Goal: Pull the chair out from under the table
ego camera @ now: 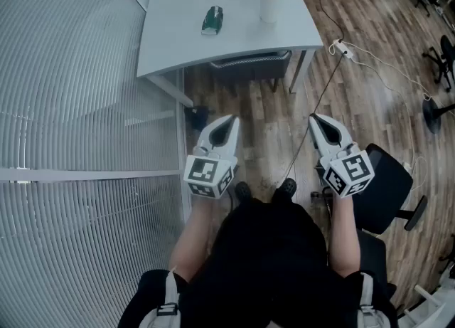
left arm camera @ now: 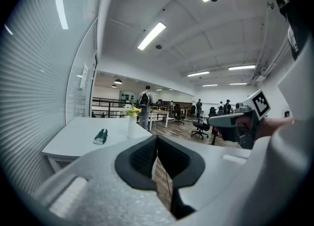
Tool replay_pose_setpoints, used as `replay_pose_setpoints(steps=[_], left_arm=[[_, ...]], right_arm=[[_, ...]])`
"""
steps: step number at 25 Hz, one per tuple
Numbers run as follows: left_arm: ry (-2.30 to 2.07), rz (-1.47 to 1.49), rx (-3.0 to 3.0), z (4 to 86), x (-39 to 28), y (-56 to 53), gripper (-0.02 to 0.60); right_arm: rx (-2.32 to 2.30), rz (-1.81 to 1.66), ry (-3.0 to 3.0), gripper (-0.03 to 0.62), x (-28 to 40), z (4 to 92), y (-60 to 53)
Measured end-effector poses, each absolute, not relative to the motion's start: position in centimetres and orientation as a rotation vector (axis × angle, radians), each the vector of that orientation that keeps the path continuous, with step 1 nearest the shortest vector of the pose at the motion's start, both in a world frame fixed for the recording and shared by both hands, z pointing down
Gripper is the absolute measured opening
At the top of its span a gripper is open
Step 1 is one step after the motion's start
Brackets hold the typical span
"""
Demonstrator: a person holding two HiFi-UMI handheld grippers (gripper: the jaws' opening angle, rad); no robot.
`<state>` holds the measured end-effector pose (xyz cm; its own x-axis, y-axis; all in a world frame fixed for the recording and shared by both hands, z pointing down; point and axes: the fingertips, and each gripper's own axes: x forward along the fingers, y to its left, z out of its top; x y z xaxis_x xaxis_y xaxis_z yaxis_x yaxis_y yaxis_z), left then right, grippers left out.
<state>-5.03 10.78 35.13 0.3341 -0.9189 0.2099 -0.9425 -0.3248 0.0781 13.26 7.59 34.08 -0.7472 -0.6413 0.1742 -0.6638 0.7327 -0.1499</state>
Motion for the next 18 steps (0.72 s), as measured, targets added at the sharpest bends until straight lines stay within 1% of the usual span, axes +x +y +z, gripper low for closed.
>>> replay_pose_setpoints(steps=[13,18], left_arm=[[-1.691,0.251,2.44,36.0,-9.6,11.1,0.009],[-1.663,0.267,2.461,36.3,-11.2,11.8,0.009]], right_arm=[[1.124,0.244,-2.765,0.002,9.0,34.1,9.0],[1.224,0.234,-2.731,0.002,8.3,34.2,9.4]])
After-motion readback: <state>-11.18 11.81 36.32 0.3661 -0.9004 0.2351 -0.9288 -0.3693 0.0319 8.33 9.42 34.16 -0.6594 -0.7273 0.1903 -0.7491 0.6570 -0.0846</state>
